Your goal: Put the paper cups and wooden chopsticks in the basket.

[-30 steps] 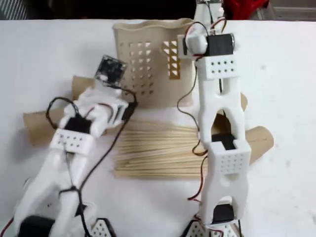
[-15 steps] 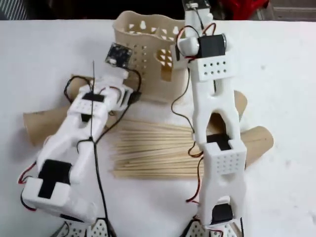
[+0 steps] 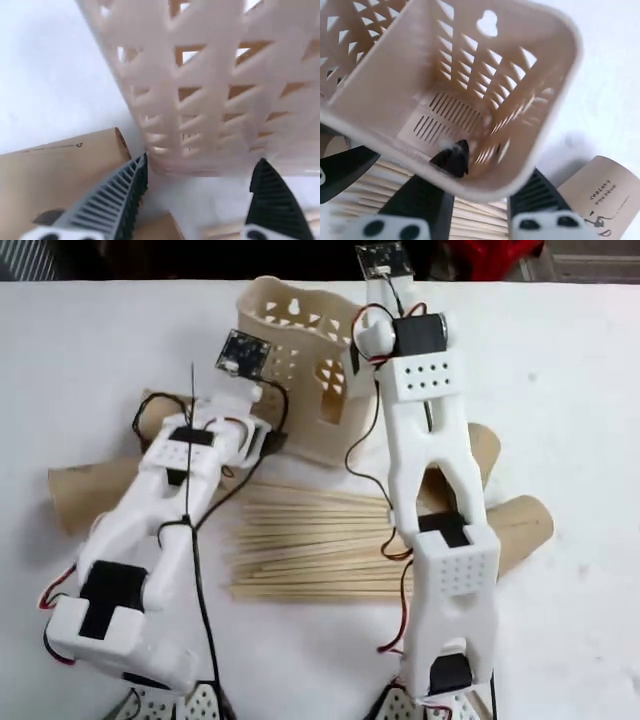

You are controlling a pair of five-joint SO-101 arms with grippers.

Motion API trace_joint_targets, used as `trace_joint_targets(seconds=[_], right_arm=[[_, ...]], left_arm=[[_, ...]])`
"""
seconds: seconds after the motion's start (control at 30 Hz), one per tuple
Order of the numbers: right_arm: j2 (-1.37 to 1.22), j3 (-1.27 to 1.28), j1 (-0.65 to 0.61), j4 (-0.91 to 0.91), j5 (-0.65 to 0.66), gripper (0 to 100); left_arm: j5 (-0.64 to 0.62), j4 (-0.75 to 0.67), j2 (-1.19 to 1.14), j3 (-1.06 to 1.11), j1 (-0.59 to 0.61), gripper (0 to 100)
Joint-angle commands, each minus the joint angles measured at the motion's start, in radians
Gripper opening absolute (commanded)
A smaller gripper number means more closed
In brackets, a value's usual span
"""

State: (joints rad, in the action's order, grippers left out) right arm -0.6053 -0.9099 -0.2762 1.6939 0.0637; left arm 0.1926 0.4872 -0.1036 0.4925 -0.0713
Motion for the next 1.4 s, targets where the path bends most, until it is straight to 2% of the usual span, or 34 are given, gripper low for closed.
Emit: trace_joint_targets(seconds=[0.0,0.3,0.43,0.53,0.73,0.97,1.07,1.27,1.37], right_arm=[[-0.019,0.072,-0.031,0.007,0.021,14.1],[-0.021,0.138,0.039,-0.101,0.021,14.5],[-0.021,0.204,0.096,-0.173,0.021,14.5],[-0.019,0.238,0.117,-0.219,0.021,14.5],[-0.01,0.241,0.11,-0.229,0.018,14.5],[-0.013,0.245,0.116,-0.257,0.012,14.5],[-0.013,0.245,0.111,-0.259,0.012,14.5],[-0.018,0.249,0.111,-0.283,-0.018,14.5],[-0.018,0.247,0.111,-0.285,-0.021,14.5]], left_arm=[[-0.02,0.054,0.039,-0.069,0.008,33],[-0.018,0.305,0.42,-0.089,0.077,32],[-0.02,0.44,0.559,-0.207,0.13,32],[-0.034,0.517,0.562,-0.368,0.142,32],[-0.144,0.697,0.384,-0.715,0.099,32],[-0.305,0.829,0.031,-1.053,0.053,32],[-0.371,0.941,-0.14,-1.234,0.059,32],[-0.39,1.286,-0.412,-1.671,0.048,32],[-0.39,1.304,-0.484,-1.74,0.039,32]])
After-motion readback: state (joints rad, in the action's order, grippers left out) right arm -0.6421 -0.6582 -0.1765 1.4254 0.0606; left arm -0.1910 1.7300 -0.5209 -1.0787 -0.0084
